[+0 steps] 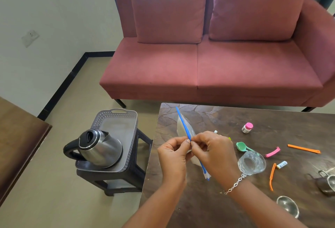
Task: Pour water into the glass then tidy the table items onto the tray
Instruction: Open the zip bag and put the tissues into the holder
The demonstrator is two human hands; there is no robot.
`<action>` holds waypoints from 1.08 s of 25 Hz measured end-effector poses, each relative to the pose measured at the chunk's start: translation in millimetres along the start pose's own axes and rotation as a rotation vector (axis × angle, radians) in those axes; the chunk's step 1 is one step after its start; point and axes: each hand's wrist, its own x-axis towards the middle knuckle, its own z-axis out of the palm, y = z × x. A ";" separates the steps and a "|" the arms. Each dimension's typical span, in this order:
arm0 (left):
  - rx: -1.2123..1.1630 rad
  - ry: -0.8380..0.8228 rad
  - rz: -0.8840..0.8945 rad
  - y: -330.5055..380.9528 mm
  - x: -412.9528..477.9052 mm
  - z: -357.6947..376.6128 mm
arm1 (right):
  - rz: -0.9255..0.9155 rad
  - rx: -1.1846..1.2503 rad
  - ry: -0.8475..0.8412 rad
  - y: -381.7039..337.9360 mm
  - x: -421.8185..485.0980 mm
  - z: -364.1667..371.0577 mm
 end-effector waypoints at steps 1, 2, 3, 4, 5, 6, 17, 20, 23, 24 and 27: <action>0.010 0.000 0.014 -0.5 -0.1 -0.2 | -0.002 -0.017 0.003 0.1 0.1 0.8; 0.026 0.002 0.025 -1.0 -0.5 -0.5 | 0.007 -0.015 -0.002 0.3 0.1 1.7; 0.046 0.004 0.034 -1.7 -0.6 -1.5 | 0.028 0.002 -0.014 0.1 0.1 2.1; 0.074 0.010 0.039 -2.2 -0.8 -2.6 | 0.055 0.029 -0.027 -0.1 -0.3 2.7; 0.106 0.020 0.042 -3.1 -0.3 -4.6 | 0.083 0.055 -0.032 -0.1 -1.2 3.1; 0.148 0.037 0.049 -3.2 0.1 -6.4 | 0.108 0.076 -0.025 0.7 -2.3 3.3; 0.708 0.241 0.369 10.0 19.2 -39.7 | 0.268 0.079 0.103 17.1 1.2 -7.2; 0.832 0.205 0.515 11.6 17.4 -35.4 | 0.260 0.075 0.070 20.2 1.2 -6.1; 0.917 0.099 0.667 6.7 10.6 -25.4 | 0.095 -0.041 0.062 20.5 0.3 0.6; 0.936 0.070 0.706 4.4 8.5 -22.9 | 0.002 -0.102 0.070 21.1 -0.1 3.3; 1.003 0.052 0.819 -2.5 5.2 -20.1 | -0.403 -0.291 0.082 26.4 -2.5 7.2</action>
